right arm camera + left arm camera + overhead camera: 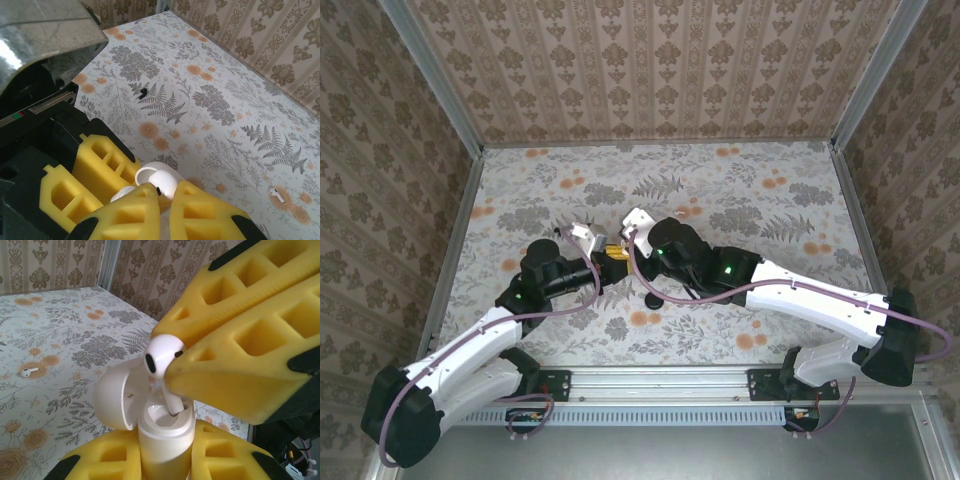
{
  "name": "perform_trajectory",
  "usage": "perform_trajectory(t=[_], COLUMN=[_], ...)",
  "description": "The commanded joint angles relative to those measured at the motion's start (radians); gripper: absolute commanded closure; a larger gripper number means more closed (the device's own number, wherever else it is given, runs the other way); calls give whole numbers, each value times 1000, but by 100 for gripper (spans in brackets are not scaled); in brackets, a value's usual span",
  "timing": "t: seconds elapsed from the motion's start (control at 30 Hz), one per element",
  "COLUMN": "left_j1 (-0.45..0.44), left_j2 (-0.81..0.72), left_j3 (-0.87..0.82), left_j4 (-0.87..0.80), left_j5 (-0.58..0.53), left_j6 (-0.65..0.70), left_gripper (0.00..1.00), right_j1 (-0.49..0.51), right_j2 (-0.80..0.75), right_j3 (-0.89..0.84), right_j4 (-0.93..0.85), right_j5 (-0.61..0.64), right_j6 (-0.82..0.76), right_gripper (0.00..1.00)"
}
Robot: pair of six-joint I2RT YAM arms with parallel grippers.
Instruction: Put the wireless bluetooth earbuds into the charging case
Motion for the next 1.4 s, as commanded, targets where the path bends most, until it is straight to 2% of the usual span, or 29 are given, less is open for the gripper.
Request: perform_trajectory(t=[0.0,0.37,0.57,1.37], left_j1=[-7,-7,-7,-10], left_j2=[-13,-16,-15,-19], left_j3=[38,44,47,49], left_j4=[21,13,8,9], left_j5=[-17,-28,-31,-21], left_j6=[-11,-11,-4,27], left_gripper=[100,100,100,100], right_j1=[16,49,71,72], right_j2=[-2,-14,-7,-3], right_j3=[12,-9,-6,40], right_j4=[-10,-13,-32,-96], right_j5=[17,47,23,-52], right_j6=[-35,-106,-132,-85], right_gripper=[91,91,90,74])
